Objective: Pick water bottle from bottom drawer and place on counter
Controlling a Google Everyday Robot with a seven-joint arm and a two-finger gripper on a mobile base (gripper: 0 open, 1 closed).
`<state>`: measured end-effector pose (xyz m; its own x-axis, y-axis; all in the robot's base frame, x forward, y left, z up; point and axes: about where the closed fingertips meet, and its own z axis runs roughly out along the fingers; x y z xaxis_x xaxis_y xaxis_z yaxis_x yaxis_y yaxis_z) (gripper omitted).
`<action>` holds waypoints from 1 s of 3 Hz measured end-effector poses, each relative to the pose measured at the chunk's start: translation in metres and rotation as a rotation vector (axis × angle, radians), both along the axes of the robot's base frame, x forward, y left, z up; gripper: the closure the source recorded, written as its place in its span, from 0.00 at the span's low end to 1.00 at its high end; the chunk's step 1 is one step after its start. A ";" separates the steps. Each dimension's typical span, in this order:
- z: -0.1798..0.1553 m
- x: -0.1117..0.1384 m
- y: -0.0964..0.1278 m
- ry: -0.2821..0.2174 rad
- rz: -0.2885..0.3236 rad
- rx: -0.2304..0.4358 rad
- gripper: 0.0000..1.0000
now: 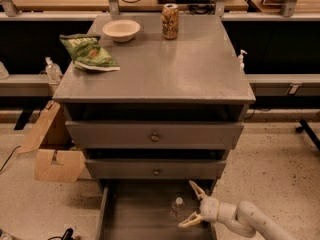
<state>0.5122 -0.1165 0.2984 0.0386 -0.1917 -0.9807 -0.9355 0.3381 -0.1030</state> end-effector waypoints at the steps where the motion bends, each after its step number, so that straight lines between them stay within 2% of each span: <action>1: -0.024 0.007 0.013 0.011 0.014 -0.017 0.00; 2: -0.051 0.006 0.021 0.035 0.018 -0.033 0.00; 3: -0.071 0.002 0.027 0.060 0.021 -0.035 0.19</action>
Offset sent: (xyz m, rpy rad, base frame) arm 0.0043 0.0230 -0.0838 -0.0597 0.0656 0.0129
